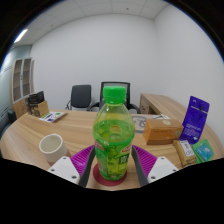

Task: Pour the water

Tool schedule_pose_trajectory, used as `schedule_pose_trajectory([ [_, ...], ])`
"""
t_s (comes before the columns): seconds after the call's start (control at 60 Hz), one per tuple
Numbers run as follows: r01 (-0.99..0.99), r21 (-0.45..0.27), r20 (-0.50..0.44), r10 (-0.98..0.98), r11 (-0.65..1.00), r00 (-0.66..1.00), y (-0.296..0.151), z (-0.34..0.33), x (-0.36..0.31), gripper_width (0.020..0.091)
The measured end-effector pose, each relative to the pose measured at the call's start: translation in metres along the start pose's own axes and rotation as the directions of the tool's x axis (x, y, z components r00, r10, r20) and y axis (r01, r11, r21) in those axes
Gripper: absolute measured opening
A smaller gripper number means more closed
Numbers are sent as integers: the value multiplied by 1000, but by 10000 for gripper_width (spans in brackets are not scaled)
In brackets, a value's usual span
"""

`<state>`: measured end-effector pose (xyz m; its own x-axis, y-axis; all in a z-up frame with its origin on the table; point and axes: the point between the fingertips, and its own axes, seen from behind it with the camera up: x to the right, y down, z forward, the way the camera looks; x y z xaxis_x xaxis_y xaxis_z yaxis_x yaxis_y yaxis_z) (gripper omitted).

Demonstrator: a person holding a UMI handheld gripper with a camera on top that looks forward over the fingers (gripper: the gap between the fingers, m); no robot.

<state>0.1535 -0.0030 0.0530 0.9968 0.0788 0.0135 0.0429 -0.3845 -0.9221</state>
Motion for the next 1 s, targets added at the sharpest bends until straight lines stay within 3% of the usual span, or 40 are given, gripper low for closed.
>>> schedule_pose_trajectory([
  [0.05,-17,-41,-11,16,999,1000,10,-13,0,769],
  [0.117,-48,-94,-38,45,994,998,24,-37,-2,777],
  [0.283,-124,-136,-120,108,983,987,27,-118,-22,811],
  [0.6,-116,-69,-154,104,991,983,-32,-219,-80,836],
  [1.0,-91,-24,-195,85,996,977,-60,-251,-101,833],
])
